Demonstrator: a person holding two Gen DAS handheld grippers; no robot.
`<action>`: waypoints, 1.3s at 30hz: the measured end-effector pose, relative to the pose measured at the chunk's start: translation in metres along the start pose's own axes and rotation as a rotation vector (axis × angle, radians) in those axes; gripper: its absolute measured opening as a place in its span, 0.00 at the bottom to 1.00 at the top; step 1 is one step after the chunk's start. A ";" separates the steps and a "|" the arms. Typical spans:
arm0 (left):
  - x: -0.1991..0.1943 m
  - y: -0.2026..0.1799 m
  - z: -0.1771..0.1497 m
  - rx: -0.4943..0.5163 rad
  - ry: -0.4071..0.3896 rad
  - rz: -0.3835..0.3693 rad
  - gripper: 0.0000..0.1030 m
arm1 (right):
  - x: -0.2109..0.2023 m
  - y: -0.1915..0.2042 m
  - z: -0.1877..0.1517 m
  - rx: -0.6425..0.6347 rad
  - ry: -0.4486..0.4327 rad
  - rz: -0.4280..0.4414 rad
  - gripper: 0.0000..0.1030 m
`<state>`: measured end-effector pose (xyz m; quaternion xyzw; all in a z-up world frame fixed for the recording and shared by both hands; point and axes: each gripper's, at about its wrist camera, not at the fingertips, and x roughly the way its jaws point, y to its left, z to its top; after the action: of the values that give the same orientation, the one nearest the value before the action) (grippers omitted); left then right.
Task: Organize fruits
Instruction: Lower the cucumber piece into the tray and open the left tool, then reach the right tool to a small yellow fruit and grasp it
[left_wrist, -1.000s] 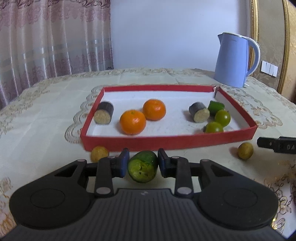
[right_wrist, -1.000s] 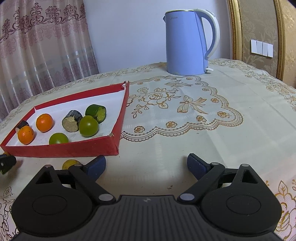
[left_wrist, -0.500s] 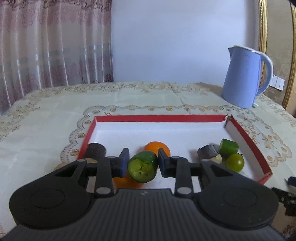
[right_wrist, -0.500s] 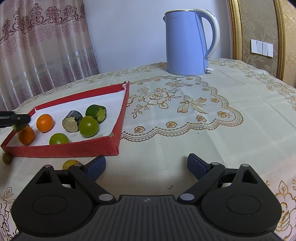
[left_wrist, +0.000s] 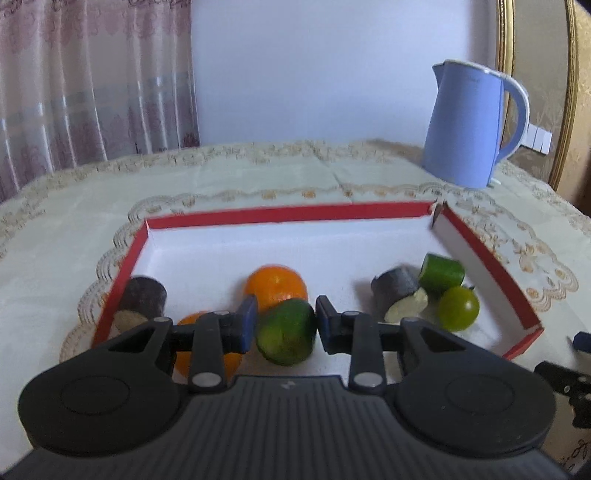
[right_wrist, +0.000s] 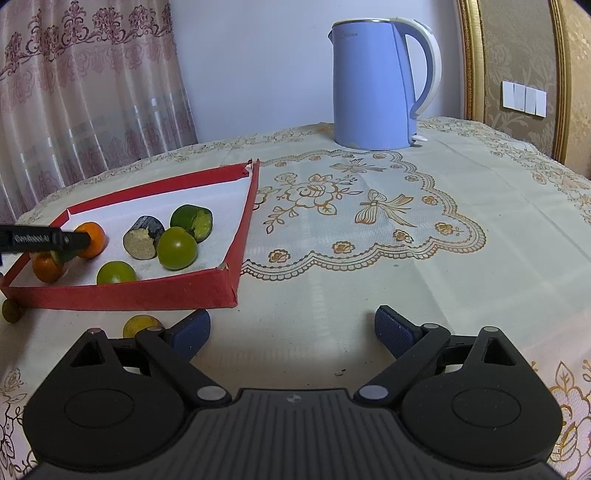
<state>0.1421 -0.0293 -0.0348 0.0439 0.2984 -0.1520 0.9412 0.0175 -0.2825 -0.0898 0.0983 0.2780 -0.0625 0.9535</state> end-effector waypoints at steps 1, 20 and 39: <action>-0.001 0.000 0.000 0.003 -0.005 0.006 0.30 | 0.000 0.000 0.000 0.000 0.000 0.000 0.94; -0.094 0.057 -0.047 -0.054 -0.132 0.098 0.76 | 0.000 -0.003 0.000 0.016 -0.005 0.015 0.94; -0.067 0.065 -0.067 -0.056 -0.005 0.122 0.55 | -0.001 -0.004 0.001 0.019 -0.006 0.018 0.94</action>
<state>0.0739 0.0614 -0.0521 0.0353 0.2967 -0.0864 0.9504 0.0166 -0.2863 -0.0896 0.1098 0.2736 -0.0571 0.9538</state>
